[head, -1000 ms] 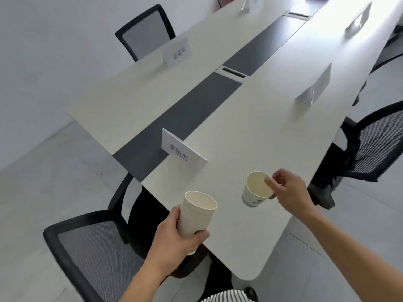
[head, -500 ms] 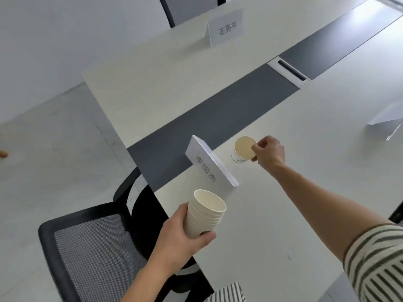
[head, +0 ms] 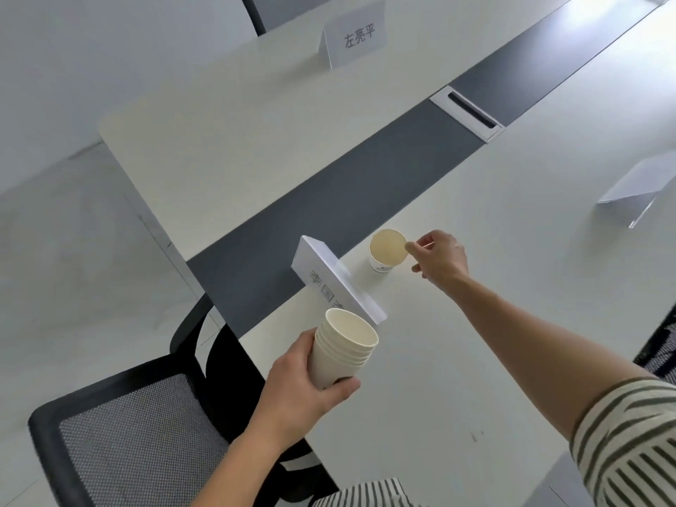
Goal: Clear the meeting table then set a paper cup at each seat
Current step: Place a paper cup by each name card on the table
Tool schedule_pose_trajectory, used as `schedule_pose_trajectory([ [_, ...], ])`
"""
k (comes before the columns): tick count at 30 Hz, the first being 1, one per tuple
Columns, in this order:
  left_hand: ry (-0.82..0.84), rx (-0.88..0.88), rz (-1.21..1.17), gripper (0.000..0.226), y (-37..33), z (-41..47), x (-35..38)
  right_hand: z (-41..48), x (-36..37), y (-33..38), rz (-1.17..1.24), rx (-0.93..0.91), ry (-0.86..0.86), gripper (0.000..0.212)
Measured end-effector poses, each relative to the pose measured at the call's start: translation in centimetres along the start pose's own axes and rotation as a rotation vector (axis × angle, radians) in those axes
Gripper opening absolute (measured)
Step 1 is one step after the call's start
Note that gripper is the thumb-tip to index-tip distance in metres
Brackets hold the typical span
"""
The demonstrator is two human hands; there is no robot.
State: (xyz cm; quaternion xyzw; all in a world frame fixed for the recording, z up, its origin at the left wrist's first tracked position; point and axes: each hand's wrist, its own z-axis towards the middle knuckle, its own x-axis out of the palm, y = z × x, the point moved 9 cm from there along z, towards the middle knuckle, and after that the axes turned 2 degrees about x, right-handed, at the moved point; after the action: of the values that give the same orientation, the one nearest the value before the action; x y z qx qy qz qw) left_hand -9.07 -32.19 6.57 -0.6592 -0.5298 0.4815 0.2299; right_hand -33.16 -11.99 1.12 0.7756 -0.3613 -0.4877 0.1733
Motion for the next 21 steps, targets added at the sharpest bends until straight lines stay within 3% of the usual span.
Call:
schedule_pose_trajectory([
  [10,0.203,0.195,0.219,0.056,-5.1,-2.0,5.4,-12.4,-6.8,-7.3,-0.035,-0.058,0.163,0.011],
  [21,0.508,0.429,0.441,0.064,-8.3,-12.6,18.0,-31.9,-13.0,-24.2,0.124,0.07,0.046,0.018],
])
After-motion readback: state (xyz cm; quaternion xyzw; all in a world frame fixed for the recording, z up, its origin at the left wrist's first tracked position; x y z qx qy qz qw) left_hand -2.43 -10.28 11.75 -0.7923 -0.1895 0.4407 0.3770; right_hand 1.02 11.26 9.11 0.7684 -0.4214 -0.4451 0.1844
